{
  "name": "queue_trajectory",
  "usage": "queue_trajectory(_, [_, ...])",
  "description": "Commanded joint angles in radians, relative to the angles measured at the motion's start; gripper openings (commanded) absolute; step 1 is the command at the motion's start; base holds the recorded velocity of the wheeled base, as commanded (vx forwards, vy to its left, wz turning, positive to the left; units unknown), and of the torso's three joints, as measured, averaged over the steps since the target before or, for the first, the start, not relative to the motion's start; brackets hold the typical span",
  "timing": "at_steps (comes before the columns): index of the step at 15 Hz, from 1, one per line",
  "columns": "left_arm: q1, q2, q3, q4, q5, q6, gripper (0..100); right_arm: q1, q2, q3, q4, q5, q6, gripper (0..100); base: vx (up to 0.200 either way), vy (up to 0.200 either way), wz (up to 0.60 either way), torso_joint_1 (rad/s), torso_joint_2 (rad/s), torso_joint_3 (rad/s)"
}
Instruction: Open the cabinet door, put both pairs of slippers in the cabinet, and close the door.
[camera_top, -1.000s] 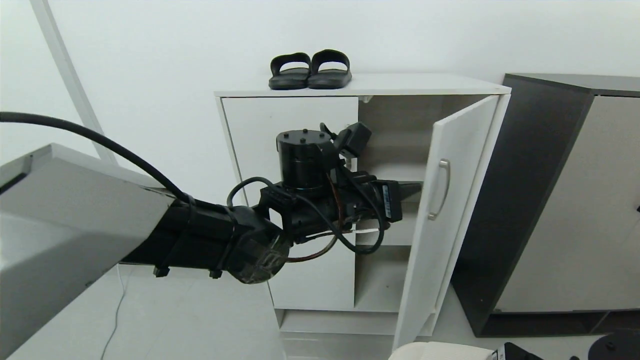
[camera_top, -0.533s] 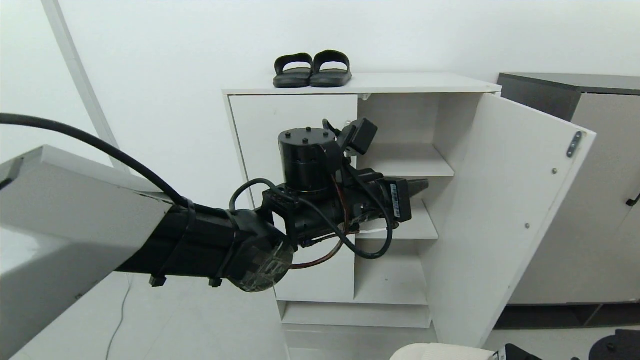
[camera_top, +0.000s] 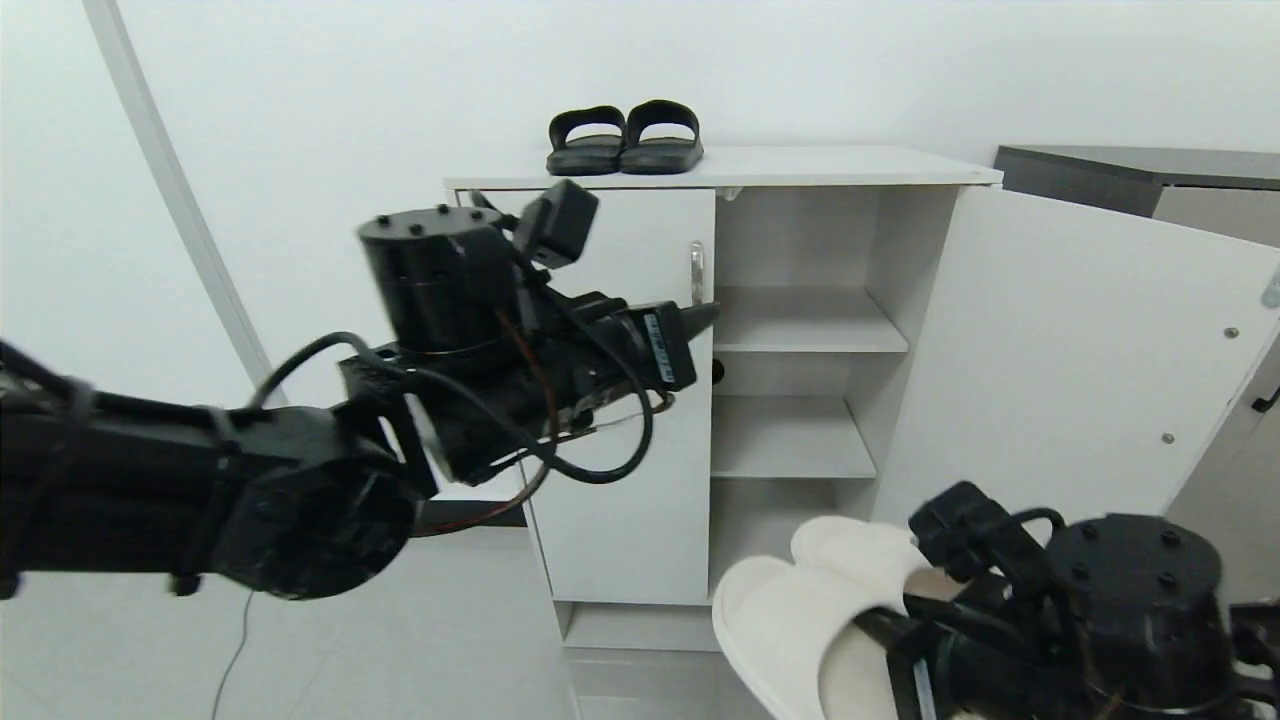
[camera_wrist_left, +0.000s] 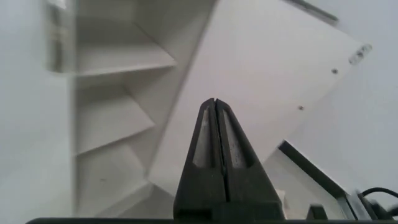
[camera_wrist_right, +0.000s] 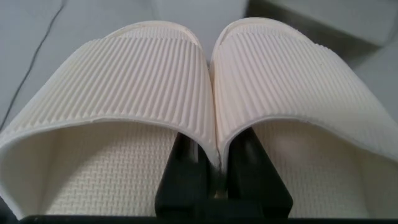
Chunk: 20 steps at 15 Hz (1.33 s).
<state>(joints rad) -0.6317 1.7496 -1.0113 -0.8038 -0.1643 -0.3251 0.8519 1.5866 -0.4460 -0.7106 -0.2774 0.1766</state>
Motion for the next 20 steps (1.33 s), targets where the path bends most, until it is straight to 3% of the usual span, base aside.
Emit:
queue_trajectory(1, [0.069, -0.260, 0.201, 0.009, 0.103, 0.093, 0, -0.033, 0.184, -0.188, 0.003, -0.172, 0.101, 0, 0.000, 0.000, 0.00, 0.000, 0.00, 0.000])
queue_trajectory(2, [0.087, -0.335, 0.280, 0.009, 0.158, 0.147, 0, -0.056, 0.237, -0.240, 0.000, -0.240, 0.110, 0, 0.000, 0.000, 0.00, 0.000, 0.00, 0.000])
queue_trajectory(3, [0.101, -0.390, 0.335, 0.009, 0.200, 0.169, 0, -0.071, 0.268, -0.272, 0.000, -0.292, 0.110, 0, 0.000, 0.000, 0.00, 0.000, 0.00, 0.000])
queue_trajectory(4, [0.129, -0.499, 0.444, 0.009, 0.296, 0.190, 0, -0.105, 0.339, -0.327, -0.004, -0.376, 0.112, 0, 0.000, 0.000, 0.00, 0.000, 0.00, 0.000])
queue_trajectory(6, [0.218, -0.647, 0.592, 0.009, 0.440, 0.235, 0, -0.134, 0.400, -0.362, -0.044, -0.436, 0.112, 0, 0.000, 0.000, 0.00, 0.000, 0.00, 0.000])
queue_trajectory(7, [0.251, -0.703, 0.655, 0.009, 0.465, 0.253, 0, -0.137, 0.411, -0.361, -0.067, -0.436, 0.110, 0, 0.000, 0.000, 0.00, 0.000, 0.00, 0.000])
queue_trajectory(8, [0.310, -0.812, 0.790, 0.018, 0.476, 0.294, 0, -0.137, 0.420, -0.358, -0.093, -0.437, 0.106, 0, 0.000, 0.000, 0.00, 0.000, 0.00, 0.000])
queue_trajectory(9, [0.369, -0.895, 0.864, 0.046, 0.497, 0.308, 0, -0.137, 0.421, -0.356, -0.095, -0.437, 0.106, 0, 0.000, 0.000, 0.00, 0.000, 0.00, 0.000])
queue_trajectory(10, [0.440, -0.989, 0.915, 0.095, 0.509, 0.310, 0, -0.136, 0.421, -0.353, -0.095, -0.439, 0.106, 0, 0.000, 0.000, 0.00, 0.000, 0.00, 0.000])
queue_trajectory(11, [0.440, -0.989, 0.915, 0.095, 0.509, 0.310, 0, -0.136, 0.421, -0.353, -0.095, -0.439, 0.106, 0, 0.000, 0.000, 0.00, 0.000, 0.00, 0.000])
queue_trajectory(12, [0.537, -1.196, 0.971, 0.261, 0.508, 0.310, 0, -0.136, 0.421, -0.346, -0.096, -0.439, 0.104, 0, 0.000, 0.000, 0.00, 0.000, 0.00, 0.000])
queue_trajectory(13, [0.564, -1.314, 0.988, 0.387, 0.503, 0.310, 0, -0.136, 0.421, -0.346, -0.096, -0.439, 0.104, 0, 0.000, 0.000, 0.00, 0.000, 0.00, 0.000])
queue_trajectory(16, [0.569, -1.636, 0.984, 0.741, 0.454, 0.317, 0, -0.134, 0.421, -0.339, -0.096, -0.439, 0.104, 0, 0.000, 0.000, 0.00, 0.000, 0.00, 0.000])
queue_trajectory(17, [0.572, -1.679, 0.996, 0.779, 0.437, 0.322, 0, -0.134, 0.421, -0.339, -0.096, -0.439, 0.104, 0, 0.000, 0.000, 0.00, 0.000, 0.00, 0.000])
queue_trajectory(19, [0.593, -1.687, 1.010, 0.762, 0.414, 0.317, 0, -0.132, 0.421, -0.336, -0.096, -0.439, 0.104, 0, 0.000, 0.000, 0.00, 0.000, 0.00, 0.000])
queue_trajectory(20, [0.601, -1.693, 1.010, 0.762, 0.371, 0.330, 0, -0.132, 0.421, -0.335, -0.096, -0.439, 0.104, 0, 0.000, 0.000, 0.00, 0.000, 0.00, 0.000])
